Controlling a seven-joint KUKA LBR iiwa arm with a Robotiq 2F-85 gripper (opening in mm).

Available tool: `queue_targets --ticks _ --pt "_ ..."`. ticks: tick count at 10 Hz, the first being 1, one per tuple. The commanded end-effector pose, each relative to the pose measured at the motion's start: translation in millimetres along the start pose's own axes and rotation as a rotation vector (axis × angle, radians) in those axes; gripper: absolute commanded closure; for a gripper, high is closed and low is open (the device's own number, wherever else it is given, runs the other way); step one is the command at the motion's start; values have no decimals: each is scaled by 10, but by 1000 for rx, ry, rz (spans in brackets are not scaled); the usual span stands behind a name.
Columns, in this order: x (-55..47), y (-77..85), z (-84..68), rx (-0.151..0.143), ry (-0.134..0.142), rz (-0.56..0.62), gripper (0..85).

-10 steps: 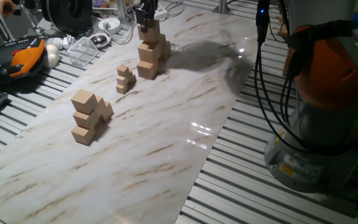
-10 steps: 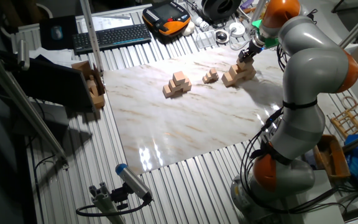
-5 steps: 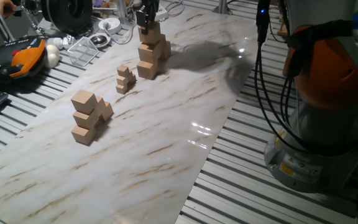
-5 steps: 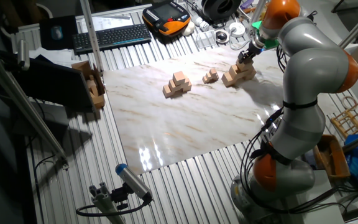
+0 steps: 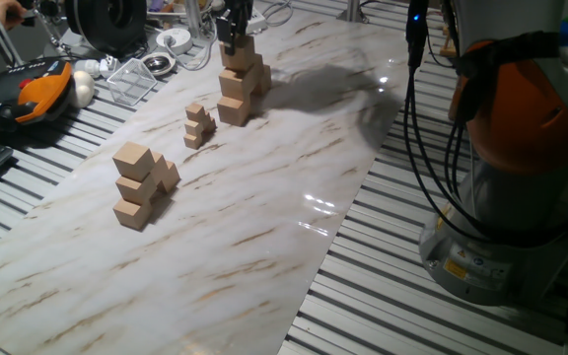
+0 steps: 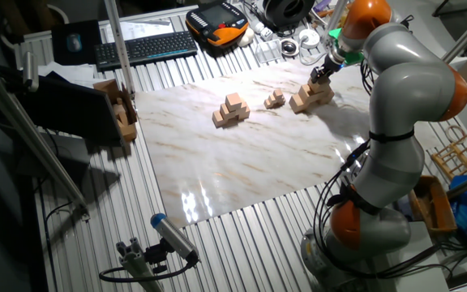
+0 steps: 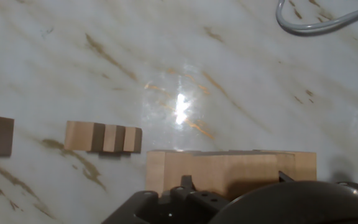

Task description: Stack the blocks into a pyramid shape

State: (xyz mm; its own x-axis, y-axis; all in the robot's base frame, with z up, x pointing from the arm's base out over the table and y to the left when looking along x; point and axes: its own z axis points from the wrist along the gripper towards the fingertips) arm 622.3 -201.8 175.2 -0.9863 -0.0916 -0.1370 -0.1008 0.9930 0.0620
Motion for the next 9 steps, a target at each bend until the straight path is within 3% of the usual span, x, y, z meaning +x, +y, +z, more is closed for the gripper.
queue_targets --ticks 1,4,5,9 --pt "7 -1 3 -1 0 0 850" --pt "18 3 5 -2 -8 13 850" --pt "16 2 3 1 -11 15 680" --pt "24 4 -1 5 -21 22 680"
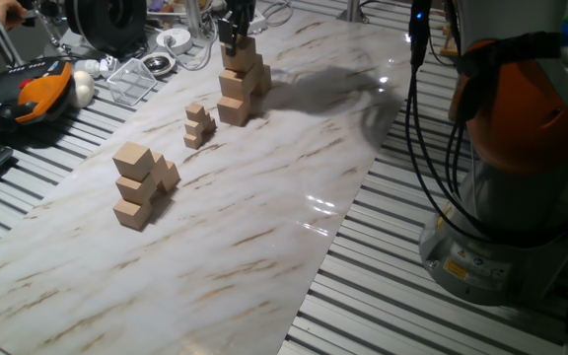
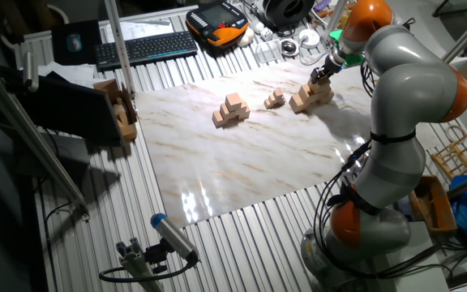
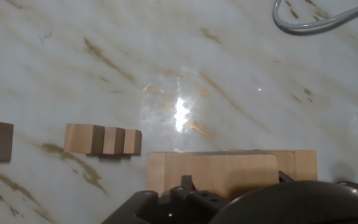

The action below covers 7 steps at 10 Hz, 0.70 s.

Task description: Stack the blocks into a pyramid shape

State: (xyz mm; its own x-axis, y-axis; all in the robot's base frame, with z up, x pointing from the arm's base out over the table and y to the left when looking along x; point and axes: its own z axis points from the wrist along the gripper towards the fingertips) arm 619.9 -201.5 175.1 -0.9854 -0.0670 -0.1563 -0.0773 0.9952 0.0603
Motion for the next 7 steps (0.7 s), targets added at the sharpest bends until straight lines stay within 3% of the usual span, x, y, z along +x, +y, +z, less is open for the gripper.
queue_targets --ticks 1,3,4,7 --pt "3 0 2 1 0 1 680" --pt "10 3 9 6 -3 3 680" --pt "11 3 25 11 -7 2 510" --pt "17 2 33 8 -6 12 510"
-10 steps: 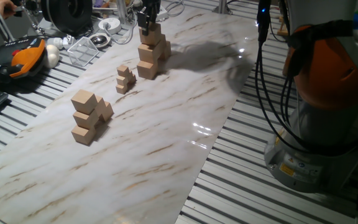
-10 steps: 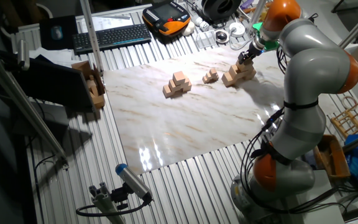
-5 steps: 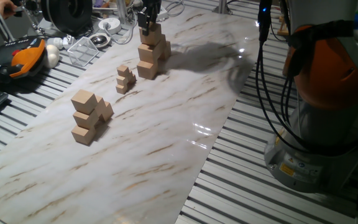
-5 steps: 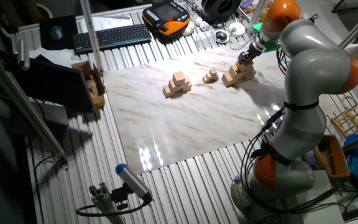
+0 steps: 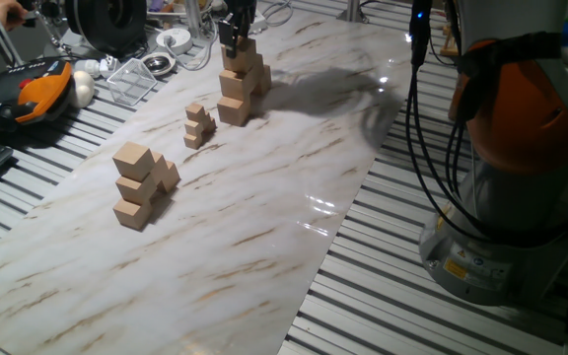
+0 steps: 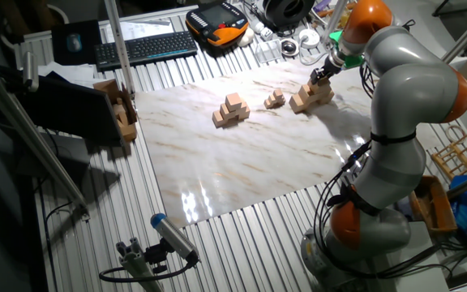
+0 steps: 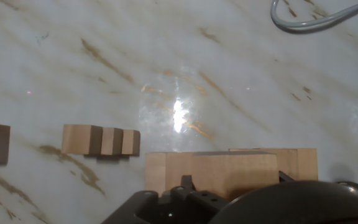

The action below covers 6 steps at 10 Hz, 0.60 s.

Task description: Stack the blocks into a pyramid shape

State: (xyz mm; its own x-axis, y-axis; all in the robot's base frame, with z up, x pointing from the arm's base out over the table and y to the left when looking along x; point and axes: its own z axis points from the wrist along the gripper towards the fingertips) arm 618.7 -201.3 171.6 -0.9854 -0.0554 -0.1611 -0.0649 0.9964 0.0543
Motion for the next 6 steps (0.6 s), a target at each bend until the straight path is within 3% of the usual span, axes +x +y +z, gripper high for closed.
queue_targets --ticks 1,2,4,5,6 --pt "1 3 1 0 -2 5 510" --pt "1 6 4 0 -2 5 510" --pt "7 12 8 2 -9 14 170" --pt "10 14 9 2 -12 19 170" --pt "12 14 10 1 -15 19 0"
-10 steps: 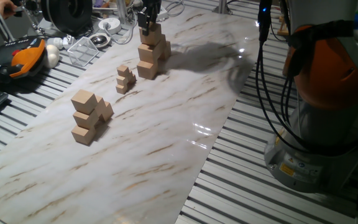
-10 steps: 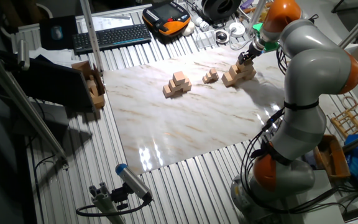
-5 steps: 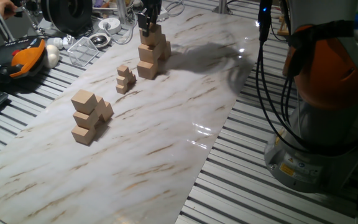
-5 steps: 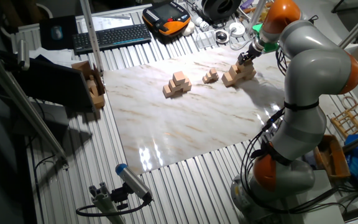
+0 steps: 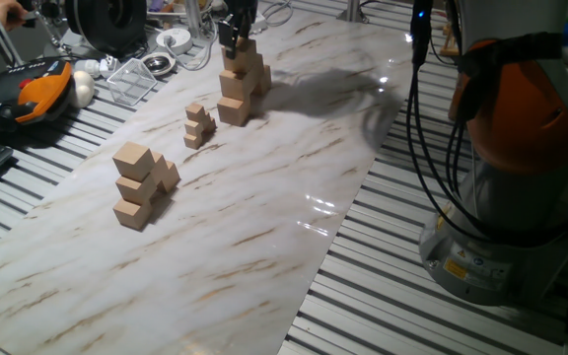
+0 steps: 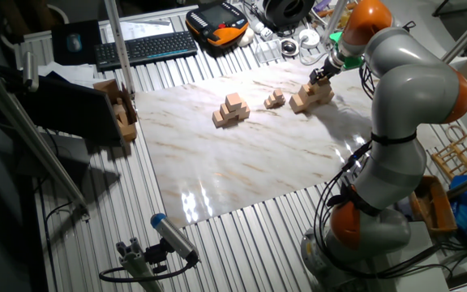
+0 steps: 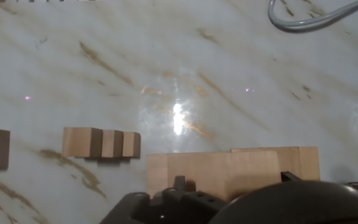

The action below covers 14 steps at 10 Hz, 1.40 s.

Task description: Stack the blocks into a pyramid shape

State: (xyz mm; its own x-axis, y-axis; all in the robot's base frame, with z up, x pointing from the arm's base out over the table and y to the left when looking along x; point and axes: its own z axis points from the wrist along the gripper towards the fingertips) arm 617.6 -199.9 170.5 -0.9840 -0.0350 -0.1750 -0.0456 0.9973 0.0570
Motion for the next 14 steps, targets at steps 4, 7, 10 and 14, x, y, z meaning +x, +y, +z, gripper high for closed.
queue_targets --ticks 4,7,10,14 --pt "-43 -7 -79 5 3 -1 0" --pt "-183 15 -443 23 25 -1 0" --pt "-231 80 -589 37 27 12 170" --pt "-257 125 -771 58 56 -12 680"
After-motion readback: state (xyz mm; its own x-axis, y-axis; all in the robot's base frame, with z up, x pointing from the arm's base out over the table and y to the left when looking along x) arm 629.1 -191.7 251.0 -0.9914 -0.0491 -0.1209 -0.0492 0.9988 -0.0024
